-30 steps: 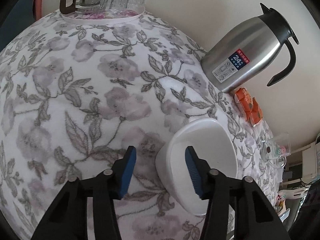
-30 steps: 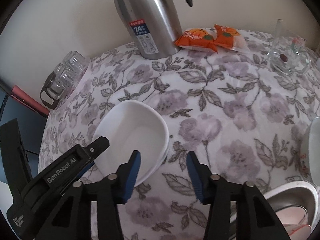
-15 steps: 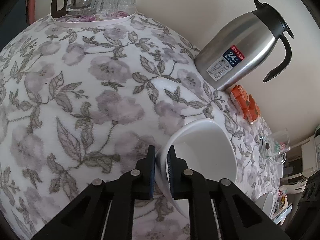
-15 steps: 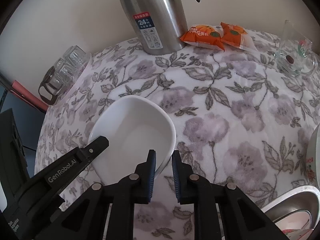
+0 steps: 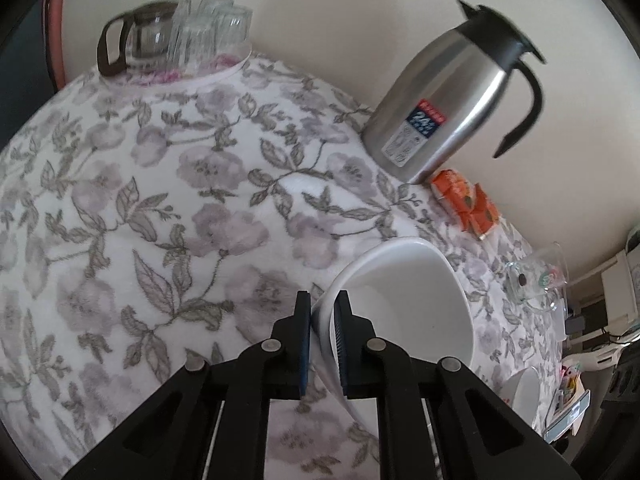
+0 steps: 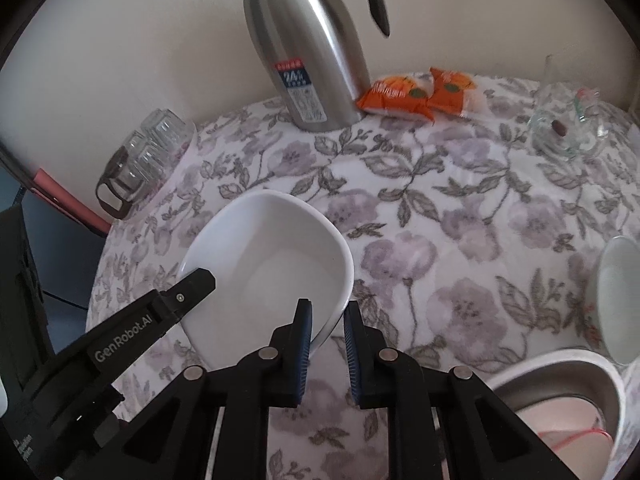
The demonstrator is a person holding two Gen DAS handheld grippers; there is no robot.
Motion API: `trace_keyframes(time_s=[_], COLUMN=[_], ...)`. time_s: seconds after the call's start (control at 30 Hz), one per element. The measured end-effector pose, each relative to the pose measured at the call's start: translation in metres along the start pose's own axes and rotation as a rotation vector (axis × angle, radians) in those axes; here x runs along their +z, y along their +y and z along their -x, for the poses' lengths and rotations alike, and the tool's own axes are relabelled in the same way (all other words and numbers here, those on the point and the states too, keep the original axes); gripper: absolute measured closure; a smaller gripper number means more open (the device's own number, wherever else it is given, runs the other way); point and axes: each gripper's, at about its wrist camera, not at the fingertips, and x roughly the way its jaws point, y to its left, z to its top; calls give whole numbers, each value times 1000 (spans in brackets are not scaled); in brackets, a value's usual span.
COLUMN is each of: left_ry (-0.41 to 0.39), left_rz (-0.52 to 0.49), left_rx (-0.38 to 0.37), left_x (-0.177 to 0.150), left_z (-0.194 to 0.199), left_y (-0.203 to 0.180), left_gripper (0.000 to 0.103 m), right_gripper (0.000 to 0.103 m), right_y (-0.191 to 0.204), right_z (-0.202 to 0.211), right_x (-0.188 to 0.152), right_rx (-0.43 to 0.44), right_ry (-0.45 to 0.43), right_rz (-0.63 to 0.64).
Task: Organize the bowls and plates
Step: 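Lift the white square bowl with both grippers and carry it over the basin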
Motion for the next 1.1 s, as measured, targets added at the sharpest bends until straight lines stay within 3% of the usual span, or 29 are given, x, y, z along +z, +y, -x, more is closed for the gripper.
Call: trace_keyframes(time_s=[0.33, 1.1], left_ry=[-24, -105], left_rz=[-45, -186], left_rx=[-100, -164], left_x=[-17, -70], left_z=[44, 116], left_y=[-33, -85], left_gripper=[91, 91], right_gripper=[85, 85], right_y=[-24, -67], right_z=[58, 153], right_x=[-9, -56], right_rx=[4, 76], right_ry=[-55, -194], right_rz=[-30, -52])
